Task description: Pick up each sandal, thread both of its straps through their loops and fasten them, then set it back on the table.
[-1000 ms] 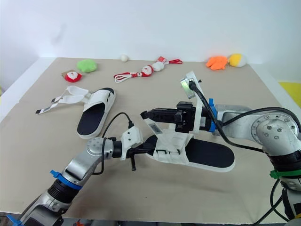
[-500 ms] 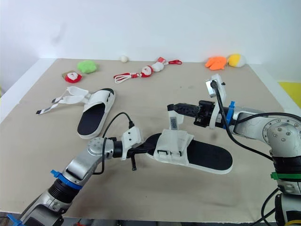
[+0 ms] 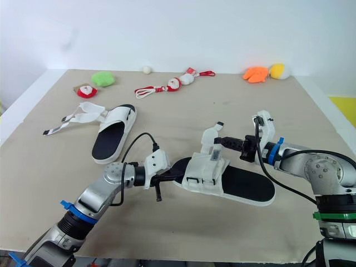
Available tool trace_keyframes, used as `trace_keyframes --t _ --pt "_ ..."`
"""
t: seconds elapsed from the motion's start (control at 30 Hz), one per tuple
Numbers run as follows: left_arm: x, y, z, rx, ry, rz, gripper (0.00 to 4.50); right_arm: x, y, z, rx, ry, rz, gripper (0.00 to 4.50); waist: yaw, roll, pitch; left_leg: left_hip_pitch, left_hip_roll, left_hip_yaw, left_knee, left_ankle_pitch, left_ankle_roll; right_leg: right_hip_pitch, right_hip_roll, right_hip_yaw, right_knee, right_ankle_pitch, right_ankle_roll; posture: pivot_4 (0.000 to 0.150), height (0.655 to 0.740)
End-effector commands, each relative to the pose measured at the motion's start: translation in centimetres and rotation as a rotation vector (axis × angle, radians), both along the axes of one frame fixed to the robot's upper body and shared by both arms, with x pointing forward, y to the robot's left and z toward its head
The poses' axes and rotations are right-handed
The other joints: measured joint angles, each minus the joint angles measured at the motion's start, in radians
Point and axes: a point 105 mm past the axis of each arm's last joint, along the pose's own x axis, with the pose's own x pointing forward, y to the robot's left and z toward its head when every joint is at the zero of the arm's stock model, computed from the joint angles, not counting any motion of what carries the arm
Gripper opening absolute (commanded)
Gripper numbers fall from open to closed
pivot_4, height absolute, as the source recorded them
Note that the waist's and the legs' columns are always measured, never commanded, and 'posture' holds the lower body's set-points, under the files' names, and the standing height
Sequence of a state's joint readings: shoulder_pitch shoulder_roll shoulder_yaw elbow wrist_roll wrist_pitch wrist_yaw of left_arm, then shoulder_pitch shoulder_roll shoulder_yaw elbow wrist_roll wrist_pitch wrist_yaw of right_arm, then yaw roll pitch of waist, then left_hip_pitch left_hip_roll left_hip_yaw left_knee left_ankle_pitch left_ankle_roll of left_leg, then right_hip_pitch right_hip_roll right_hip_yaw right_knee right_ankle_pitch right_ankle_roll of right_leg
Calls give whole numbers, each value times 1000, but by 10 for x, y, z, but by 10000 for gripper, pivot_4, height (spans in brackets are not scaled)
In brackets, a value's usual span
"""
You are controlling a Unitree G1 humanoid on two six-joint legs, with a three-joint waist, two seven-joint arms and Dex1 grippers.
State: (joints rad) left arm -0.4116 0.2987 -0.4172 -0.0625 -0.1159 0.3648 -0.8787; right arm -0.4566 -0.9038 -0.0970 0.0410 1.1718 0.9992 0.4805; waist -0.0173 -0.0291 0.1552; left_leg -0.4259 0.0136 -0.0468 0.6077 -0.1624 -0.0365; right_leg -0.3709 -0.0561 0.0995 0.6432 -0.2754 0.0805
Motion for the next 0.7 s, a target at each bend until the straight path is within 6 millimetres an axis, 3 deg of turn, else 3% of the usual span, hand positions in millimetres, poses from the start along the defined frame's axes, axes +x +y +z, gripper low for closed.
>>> trace_keyframes --t 0.03,0.7 --pt "-10 5 -39 113 111 -2 0 4 -12 8 -14 -55 -38 80 0 0 0 0 0 0 0 0 0 0 0 0 0 0 0 1500 7400" --pt "-7 4 -38 113 106 1 0 -1 -34 -33 -267 -59 -56 80 0 0 0 0 -1 -1 1 0 0 1 0 0 0 0 2 1500 7400"
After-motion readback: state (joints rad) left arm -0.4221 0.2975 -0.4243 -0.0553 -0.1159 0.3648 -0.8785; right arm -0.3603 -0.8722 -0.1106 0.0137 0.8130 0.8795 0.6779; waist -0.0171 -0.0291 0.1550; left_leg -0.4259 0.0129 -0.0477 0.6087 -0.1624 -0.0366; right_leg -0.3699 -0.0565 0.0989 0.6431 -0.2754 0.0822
